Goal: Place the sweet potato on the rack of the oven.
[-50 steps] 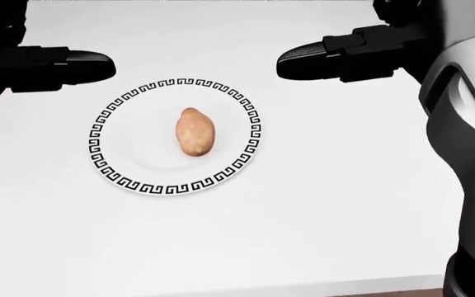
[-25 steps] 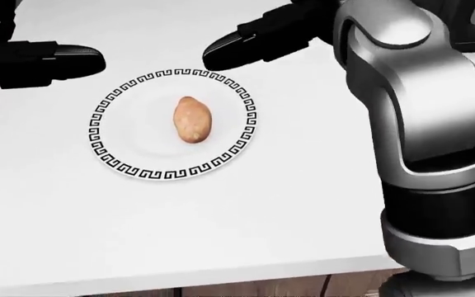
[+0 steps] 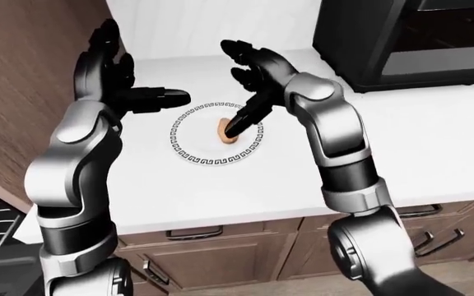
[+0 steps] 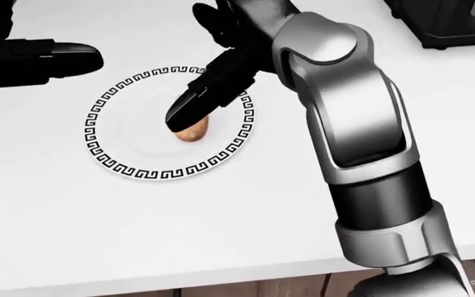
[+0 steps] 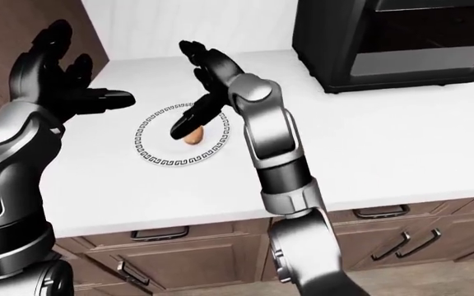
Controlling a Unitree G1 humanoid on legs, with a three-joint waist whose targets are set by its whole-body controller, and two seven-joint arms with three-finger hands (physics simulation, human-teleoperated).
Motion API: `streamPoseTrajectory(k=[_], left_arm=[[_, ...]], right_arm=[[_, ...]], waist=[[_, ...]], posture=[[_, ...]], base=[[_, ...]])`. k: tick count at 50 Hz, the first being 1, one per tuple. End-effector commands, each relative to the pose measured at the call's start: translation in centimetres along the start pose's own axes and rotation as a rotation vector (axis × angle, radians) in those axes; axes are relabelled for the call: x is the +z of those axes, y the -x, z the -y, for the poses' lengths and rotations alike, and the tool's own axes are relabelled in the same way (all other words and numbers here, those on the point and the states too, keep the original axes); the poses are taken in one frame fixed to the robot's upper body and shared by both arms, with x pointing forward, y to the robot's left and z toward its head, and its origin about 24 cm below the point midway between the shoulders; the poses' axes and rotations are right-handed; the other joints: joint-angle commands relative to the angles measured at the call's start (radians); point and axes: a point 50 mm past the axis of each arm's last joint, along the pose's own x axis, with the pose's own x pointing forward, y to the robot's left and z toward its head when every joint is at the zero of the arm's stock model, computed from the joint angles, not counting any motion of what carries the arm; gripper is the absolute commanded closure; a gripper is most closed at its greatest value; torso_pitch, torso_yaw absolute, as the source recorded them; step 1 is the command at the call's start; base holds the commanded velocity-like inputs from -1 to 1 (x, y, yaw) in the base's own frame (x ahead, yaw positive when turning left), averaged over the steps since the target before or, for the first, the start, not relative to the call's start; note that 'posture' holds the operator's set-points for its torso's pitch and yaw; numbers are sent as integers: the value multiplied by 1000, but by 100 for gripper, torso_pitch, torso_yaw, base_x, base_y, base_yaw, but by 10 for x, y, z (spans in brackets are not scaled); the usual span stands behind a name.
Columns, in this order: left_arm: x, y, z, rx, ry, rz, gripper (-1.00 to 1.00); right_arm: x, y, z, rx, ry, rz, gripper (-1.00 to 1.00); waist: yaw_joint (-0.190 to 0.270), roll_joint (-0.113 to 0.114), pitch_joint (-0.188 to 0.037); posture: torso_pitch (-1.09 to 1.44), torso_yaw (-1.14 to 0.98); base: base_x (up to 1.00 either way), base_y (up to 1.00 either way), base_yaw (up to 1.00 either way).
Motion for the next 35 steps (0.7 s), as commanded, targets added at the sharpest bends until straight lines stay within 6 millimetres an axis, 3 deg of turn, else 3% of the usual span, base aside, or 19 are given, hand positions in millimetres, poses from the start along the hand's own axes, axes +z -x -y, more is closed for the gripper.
streamPoseTrajectory(k=[1,4,5,7,15,35], left_arm=[[20,2,-1,3,0,91,-100],[20,2,-1,2,0,92,-100],[20,2,-1,4,1,92,-100],[20,2,-1,4,1,93,-100],[19,1,-1,4,1,92,-100],[19,2,-1,3,2,90,-100]], right_arm=[[24,6,3,-15,53,94,-100],[19,5,2,-11,56,83,-95],[19,5,2,-8,56,82,-80],[17,4,3,-7,55,78,-72],[9,2,-1,4,72,50,-54],[-18,-7,-11,24,80,-1,-63]], waist=[[-1,5,-33],[-1,6,-32],[-1,6,-32],[-2,6,-32],[-4,7,-33],[-7,11,-34]], posture=[[0,0],[0,0],[0,0],[0,0],[0,0],[0,0]], base=[[0,0,0],[0,0,0],[0,0,0],[0,0,0],[0,0,0],[0,0,0]])
